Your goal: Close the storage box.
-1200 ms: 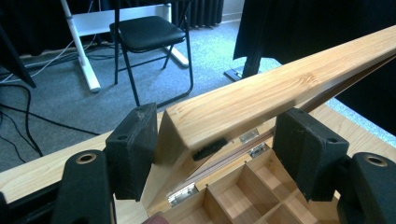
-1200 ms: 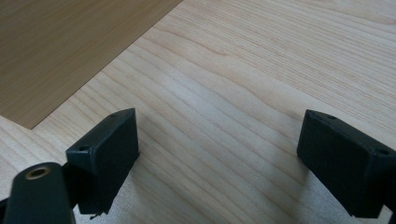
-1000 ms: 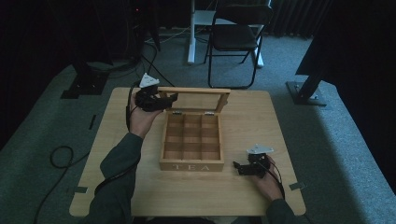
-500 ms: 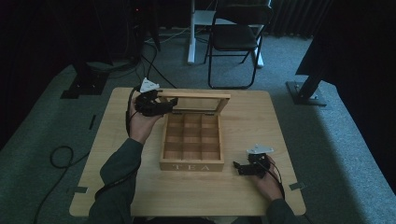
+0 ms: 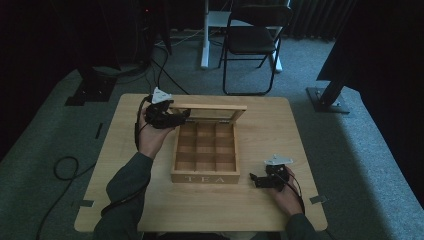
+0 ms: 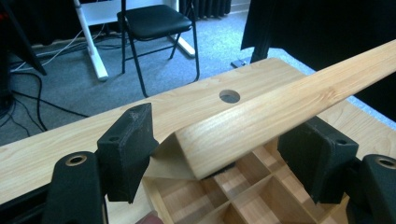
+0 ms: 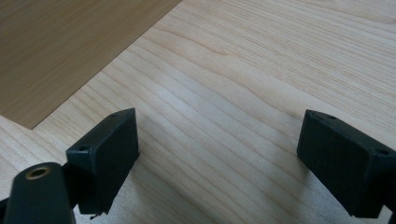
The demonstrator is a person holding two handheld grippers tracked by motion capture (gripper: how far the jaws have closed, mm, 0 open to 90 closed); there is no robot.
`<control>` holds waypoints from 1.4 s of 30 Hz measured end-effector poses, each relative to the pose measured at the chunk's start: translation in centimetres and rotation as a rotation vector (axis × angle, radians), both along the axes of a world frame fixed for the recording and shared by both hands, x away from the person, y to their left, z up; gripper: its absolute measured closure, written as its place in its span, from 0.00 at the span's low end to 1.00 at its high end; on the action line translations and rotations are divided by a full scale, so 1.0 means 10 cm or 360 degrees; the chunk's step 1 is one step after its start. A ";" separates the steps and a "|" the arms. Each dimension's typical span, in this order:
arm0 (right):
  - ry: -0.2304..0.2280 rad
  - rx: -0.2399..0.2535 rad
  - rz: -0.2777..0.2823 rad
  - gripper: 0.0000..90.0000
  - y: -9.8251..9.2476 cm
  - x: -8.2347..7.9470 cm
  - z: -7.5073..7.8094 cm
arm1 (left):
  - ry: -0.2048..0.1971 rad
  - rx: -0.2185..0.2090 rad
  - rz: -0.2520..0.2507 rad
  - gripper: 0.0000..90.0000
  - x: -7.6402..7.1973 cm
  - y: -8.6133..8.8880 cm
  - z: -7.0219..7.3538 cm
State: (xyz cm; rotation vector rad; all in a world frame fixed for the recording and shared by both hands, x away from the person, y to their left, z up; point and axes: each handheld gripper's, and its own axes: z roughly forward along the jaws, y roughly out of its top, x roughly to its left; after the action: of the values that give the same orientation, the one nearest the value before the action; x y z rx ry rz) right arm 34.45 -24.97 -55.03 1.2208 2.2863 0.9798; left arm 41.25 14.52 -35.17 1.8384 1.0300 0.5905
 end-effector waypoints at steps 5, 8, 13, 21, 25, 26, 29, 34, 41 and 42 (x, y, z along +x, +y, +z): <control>-0.0001 0.0000 0.0001 0.14 0.00 0.00 0.00 | -0.0019 0.0005 0.0023 0.30 -0.05 -0.02 -0.03; 0.0000 0.0000 0.0000 0.14 0.00 0.00 0.00 | -0.0023 0.0026 0.0035 0.30 -0.09 -0.02 -0.05; 0.0000 0.0001 0.0000 0.14 0.00 0.00 0.00 | -0.0031 0.0030 0.0057 0.30 -0.12 -0.04 -0.06; 0.0001 0.0001 -0.0001 0.14 0.01 0.00 0.00 | -0.0031 0.0044 0.0013 0.30 -0.15 -0.01 -0.08; 0.0002 0.0003 -0.0002 0.14 0.01 0.00 0.00 | -0.0038 0.0045 0.0000 0.30 -0.18 0.00 -0.10; 0.0001 0.0003 -0.0002 0.14 0.01 0.00 0.00 | -0.0041 0.0044 -0.0001 0.30 -0.18 0.00 -0.10; 0.0001 0.0002 -0.0001 0.14 0.01 0.00 0.00 | -0.0044 0.0055 -0.0002 0.30 -0.20 0.00 -0.11; 0.0001 0.0002 -0.0001 0.14 0.01 0.00 0.00 | -0.0047 0.0070 -0.0006 0.30 -0.23 0.00 -0.13; 0.0002 0.0004 -0.0002 0.14 0.01 0.00 0.00 | -0.0058 0.0076 -0.0051 0.30 -0.28 0.03 -0.17; 0.0003 0.0003 -0.0002 0.14 0.01 0.00 0.00 | -0.0060 0.0078 -0.0057 0.30 -0.28 0.03 -0.18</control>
State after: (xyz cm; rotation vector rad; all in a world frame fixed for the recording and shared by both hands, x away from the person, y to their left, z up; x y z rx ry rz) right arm 34.46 -24.89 -55.02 1.2241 2.2860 0.9812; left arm 38.43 14.84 -36.95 1.8777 0.9632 0.6317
